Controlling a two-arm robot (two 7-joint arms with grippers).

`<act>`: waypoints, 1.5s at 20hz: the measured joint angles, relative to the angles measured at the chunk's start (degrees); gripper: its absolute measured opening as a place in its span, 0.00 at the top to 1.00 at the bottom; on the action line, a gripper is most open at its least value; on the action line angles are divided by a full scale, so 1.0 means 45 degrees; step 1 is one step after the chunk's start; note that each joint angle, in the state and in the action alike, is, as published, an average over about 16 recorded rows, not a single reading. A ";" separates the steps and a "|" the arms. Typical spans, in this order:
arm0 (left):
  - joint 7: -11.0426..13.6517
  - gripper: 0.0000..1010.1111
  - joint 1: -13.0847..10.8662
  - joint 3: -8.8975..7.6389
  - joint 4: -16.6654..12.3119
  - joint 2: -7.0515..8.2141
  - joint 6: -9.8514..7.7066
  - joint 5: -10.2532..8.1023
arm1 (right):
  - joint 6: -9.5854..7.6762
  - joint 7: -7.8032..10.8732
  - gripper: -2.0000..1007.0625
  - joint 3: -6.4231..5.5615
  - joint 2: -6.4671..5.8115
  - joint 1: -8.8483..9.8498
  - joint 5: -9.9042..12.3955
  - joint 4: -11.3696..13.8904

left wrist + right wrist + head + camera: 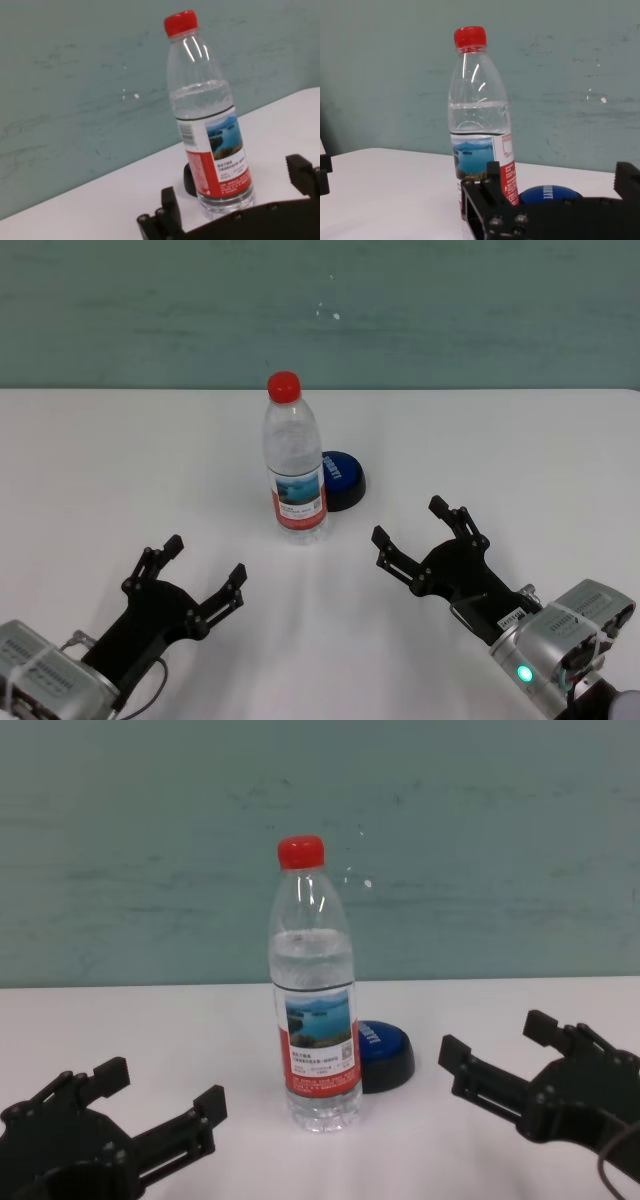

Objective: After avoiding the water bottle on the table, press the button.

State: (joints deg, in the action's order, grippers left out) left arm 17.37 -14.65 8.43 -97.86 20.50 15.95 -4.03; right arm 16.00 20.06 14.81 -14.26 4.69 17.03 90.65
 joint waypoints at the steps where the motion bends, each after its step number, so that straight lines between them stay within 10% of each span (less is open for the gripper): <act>1: 0.0000 0.01 0.0000 0.0000 0.0000 0.0000 0.0000 0.0000 | 0.0000 0.0000 0.00 0.0000 0.0000 0.0000 0.0000 0.0000; 30: 0.0000 0.01 0.0000 0.0000 0.0000 0.0000 0.0000 0.0000 | 0.0000 0.0000 0.00 0.0000 0.0000 0.0000 0.0000 0.0000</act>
State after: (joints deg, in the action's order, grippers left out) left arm 17.37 -14.65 8.43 -97.86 20.50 15.95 -4.03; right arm 16.00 20.06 14.81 -14.26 4.68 17.03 90.65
